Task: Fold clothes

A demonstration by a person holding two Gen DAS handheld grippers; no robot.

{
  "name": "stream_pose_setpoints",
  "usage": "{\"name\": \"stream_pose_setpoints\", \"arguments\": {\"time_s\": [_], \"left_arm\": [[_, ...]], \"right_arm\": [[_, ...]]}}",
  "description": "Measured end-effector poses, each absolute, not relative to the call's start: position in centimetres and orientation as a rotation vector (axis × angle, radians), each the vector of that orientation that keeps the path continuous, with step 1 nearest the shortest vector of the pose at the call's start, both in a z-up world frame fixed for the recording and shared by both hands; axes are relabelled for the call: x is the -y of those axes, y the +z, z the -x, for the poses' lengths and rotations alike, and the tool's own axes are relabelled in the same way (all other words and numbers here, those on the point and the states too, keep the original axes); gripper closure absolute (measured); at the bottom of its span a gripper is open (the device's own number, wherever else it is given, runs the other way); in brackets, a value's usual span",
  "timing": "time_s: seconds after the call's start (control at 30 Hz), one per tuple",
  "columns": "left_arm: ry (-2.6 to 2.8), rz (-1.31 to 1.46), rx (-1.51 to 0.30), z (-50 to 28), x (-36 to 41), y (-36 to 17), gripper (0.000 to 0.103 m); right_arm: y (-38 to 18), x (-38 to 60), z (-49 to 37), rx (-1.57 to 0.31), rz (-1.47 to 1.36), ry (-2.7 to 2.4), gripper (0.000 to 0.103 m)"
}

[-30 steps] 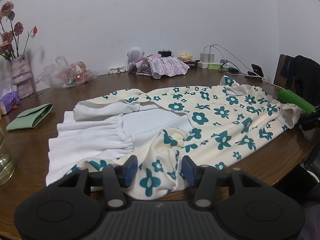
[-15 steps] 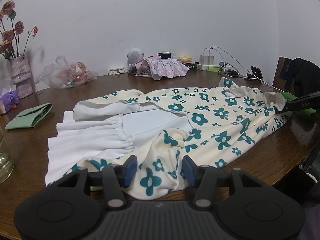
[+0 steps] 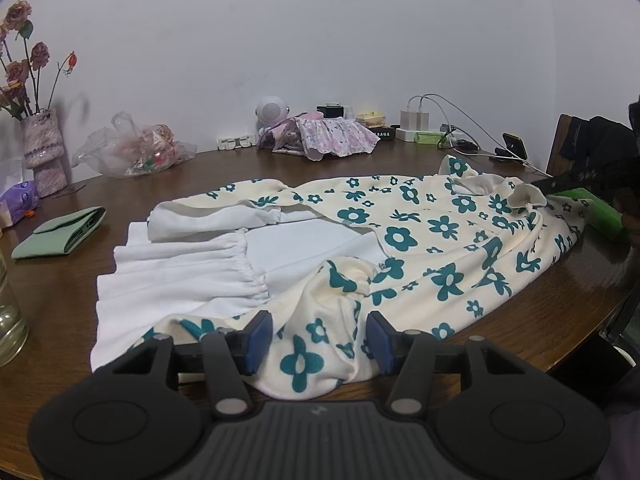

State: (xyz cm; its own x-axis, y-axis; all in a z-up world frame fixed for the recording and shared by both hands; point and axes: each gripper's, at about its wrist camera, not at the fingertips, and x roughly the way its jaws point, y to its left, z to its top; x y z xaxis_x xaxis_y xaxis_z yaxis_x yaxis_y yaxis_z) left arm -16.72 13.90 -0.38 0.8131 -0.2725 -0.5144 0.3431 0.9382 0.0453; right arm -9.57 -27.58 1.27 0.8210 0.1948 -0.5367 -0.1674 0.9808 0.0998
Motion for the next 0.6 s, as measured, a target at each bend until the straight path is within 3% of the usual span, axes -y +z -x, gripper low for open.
{"name": "stream_pose_setpoints", "arguments": {"time_s": [0.37, 0.6], "left_arm": [[-0.333, -0.13, -0.527, 16.9, -14.7, -0.4, 0.049], [-0.345, -0.147, -0.544, 16.5, -14.5, -0.2, 0.048]], "right_arm": [[0.6, 27.8, 11.4, -0.699, 0.066, 0.201, 0.085], [1.5, 28.1, 14.9, -0.631, 0.04, 0.229, 0.082]]}}
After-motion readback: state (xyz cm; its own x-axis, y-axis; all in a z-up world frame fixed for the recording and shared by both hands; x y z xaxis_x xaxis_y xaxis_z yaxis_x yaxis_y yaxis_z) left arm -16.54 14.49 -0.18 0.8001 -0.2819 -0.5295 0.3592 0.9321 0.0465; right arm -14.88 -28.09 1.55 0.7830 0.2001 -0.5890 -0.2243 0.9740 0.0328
